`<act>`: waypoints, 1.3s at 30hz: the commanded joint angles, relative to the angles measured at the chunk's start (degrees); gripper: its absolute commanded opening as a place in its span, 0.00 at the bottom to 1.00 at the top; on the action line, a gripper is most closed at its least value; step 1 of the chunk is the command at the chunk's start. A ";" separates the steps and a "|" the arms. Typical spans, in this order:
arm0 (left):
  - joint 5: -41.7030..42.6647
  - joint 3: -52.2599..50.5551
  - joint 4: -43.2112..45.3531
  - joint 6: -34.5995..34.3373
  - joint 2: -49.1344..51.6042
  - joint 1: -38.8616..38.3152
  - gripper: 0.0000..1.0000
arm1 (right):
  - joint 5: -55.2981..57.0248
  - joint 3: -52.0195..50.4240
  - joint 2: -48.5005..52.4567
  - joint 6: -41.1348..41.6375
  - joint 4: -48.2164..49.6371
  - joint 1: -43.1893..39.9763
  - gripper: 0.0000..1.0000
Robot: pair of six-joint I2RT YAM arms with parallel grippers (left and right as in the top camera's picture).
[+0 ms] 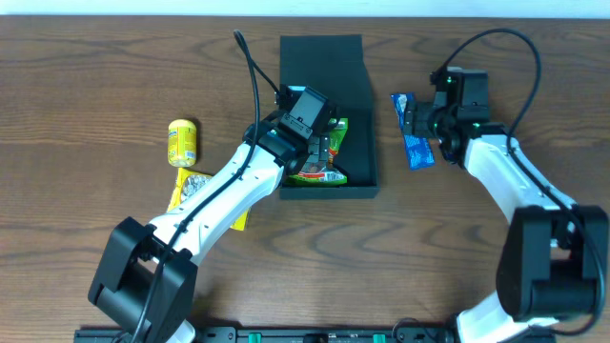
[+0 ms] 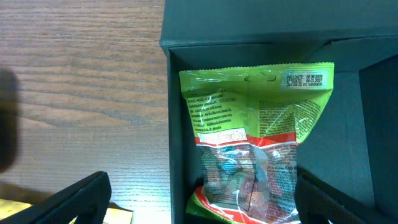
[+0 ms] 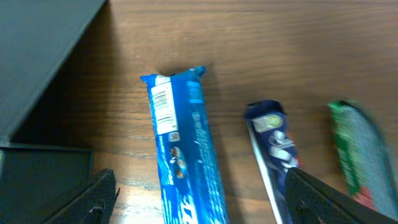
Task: Pack container
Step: 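Reach the right gripper to the blue wafer bar and grasp it, then place the blue bar into the box with the right gripper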
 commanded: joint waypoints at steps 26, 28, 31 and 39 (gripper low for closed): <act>0.15 0.81 -0.13 2.19 -1.01 0.44 0.95 | -0.44 2.49 11.13 -3.04 0.79 1.70 0.32; -0.04 0.90 -0.09 3.19 -1.05 0.57 0.95 | -0.81 4.42 10.69 -2.47 -1.66 1.70 0.29; 0.00 1.18 -0.24 3.39 -1.70 1.51 0.95 | -0.79 8.76 9.46 -2.14 -7.23 1.84 0.21; 0.15 1.20 -0.92 3.39 -9.97 6.88 0.95 | -3.69 23.56 2.05 1.68 -25.70 5.16 0.01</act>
